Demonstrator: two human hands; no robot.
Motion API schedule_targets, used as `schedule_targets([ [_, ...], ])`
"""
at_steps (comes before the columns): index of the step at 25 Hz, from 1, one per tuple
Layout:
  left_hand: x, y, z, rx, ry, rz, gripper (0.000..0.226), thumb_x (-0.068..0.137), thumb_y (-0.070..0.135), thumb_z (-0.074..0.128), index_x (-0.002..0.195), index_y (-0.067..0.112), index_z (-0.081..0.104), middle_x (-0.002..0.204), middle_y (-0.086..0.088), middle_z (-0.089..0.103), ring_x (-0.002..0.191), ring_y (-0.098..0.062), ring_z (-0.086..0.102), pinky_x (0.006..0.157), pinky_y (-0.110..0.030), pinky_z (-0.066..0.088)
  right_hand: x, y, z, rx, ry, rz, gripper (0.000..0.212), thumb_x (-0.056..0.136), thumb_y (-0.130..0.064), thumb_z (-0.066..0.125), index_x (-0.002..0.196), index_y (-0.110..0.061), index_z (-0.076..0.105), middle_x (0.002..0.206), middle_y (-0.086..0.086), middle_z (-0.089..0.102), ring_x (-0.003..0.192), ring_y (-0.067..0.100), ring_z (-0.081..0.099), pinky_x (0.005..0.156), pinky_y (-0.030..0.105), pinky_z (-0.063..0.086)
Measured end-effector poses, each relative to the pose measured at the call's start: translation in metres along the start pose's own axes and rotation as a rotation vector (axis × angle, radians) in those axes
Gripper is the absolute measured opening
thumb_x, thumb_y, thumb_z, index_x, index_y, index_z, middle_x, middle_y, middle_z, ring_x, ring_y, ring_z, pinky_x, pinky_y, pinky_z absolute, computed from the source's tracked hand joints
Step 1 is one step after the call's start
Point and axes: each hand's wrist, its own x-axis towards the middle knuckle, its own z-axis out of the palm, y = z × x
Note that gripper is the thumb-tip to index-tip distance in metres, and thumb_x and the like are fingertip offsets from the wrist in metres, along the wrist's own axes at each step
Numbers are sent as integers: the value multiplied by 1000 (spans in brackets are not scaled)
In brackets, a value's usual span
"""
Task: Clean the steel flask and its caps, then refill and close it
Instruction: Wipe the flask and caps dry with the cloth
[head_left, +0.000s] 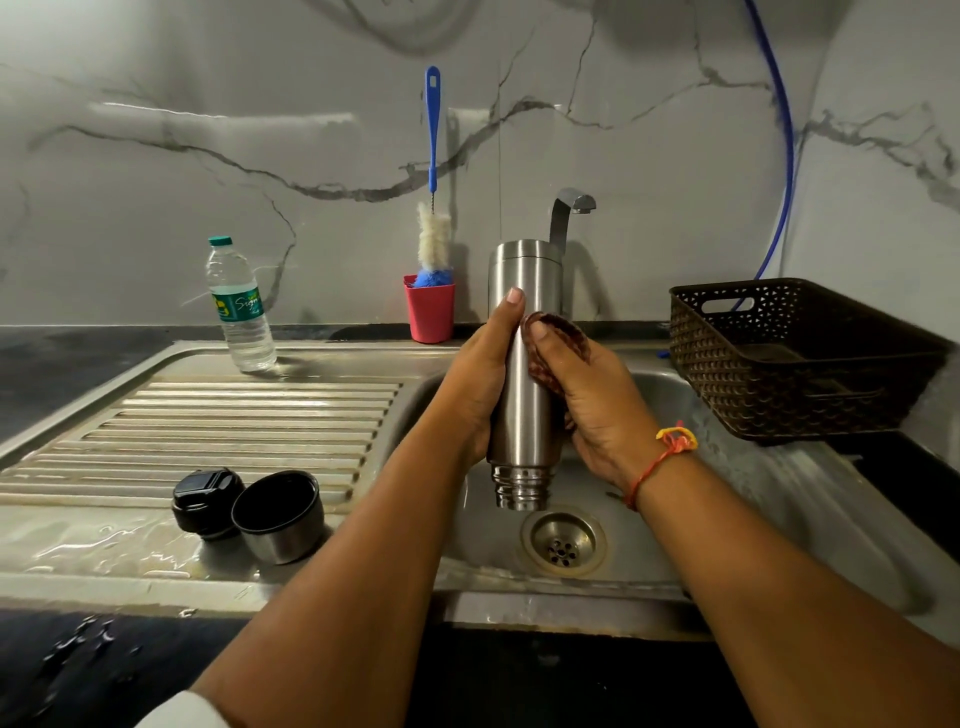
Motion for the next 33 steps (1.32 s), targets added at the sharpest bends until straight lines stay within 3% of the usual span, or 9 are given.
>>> schedule_targets([
  [7,4,5,-14,-131,179,2,78,78,51,84,136,12,50,117,-22,69,90,-31,76,75,-40,61,-2,2,-9,-454,-202,115,54,73,-27,85,119,-27,57,103,-3,71,92,14,71,80,35,60],
  [9,4,9,-13,-128,185,-21,76,79,45,84,136,14,46,117,-20,68,90,-29,75,69,-38,61,2,5,-8,-490,-174,74,61,69,-23,88,121,-25,56,104,-4,70,93,14,70,83,34,59],
  [11,4,8,-8,-88,180,-36,69,84,37,81,137,20,40,117,-14,66,94,-28,72,66,-38,61,9,14,-7,-745,-81,-26,70,63,-26,90,123,-24,54,108,-6,66,94,12,66,81,29,57],
  [14,4,5,-3,-94,125,-59,62,89,27,77,138,23,39,121,-9,64,104,-28,66,77,-42,58,14,22,-10,-1109,103,-164,69,58,-35,88,116,-22,53,106,-5,58,89,14,60,72,28,52],
  [18,3,16,-18,-80,32,1,39,87,23,75,122,22,56,123,-11,67,113,-32,65,98,-53,55,16,6,-29,-838,-74,-117,68,61,-26,88,120,-21,56,103,-3,66,91,14,65,80,31,58],
  [24,4,16,-28,-169,-87,105,66,80,25,77,139,10,50,125,-16,68,110,-30,68,90,-46,58,4,-4,-26,-520,-387,107,60,67,-10,87,120,-18,59,102,5,73,92,19,72,80,37,60],
  [27,3,15,-13,-84,84,133,63,82,24,82,136,17,49,117,-13,67,101,-28,70,82,-42,61,6,1,-19,-576,-270,72,60,64,-16,88,117,-20,59,99,2,73,88,16,72,80,35,60],
  [31,3,4,8,-146,315,23,68,82,31,84,130,31,35,119,-10,61,100,-28,67,84,-47,60,9,22,-6,-1034,49,-72,63,57,-38,88,111,-28,55,97,-10,64,84,12,64,73,33,57],
  [33,3,3,10,-186,368,-34,69,82,35,83,130,29,34,117,-10,62,98,-28,67,84,-48,59,11,26,-2,-1166,91,-125,67,57,-45,87,113,-29,54,100,-10,62,85,14,63,72,34,56],
])
